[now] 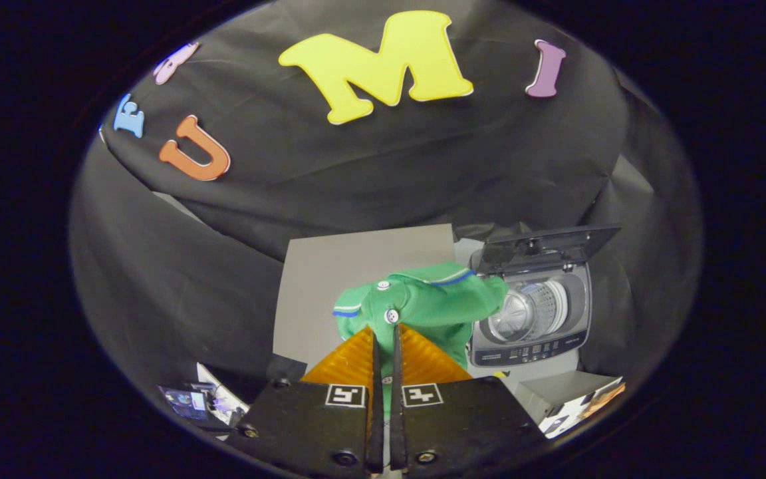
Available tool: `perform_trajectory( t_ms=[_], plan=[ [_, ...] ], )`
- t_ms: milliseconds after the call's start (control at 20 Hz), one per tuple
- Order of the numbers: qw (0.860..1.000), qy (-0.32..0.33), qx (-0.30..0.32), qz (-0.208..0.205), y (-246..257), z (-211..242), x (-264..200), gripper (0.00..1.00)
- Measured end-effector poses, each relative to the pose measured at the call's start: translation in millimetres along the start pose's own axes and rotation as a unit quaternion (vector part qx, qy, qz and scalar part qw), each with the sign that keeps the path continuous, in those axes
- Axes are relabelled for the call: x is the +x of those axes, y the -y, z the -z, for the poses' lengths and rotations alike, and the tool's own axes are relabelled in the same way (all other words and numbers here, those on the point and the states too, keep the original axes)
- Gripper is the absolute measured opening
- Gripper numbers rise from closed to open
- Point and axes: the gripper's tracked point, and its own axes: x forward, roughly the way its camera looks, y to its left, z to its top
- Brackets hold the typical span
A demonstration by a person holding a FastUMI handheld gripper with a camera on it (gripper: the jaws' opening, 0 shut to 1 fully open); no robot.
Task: Put the clothes into the washing machine and then close the washing machine lid.
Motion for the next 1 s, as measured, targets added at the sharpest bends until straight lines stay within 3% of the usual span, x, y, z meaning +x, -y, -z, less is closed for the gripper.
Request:
perform_trajectory(
  t_ms=[450, 1000],
  plan=[
    [0.998, 0.052, 0.003, 0.02, 26, -1, -71, 0.07],
    [0.992, 0.106, 0.052, 0.055, 96, -4, -152, 0.07]
  ],
)
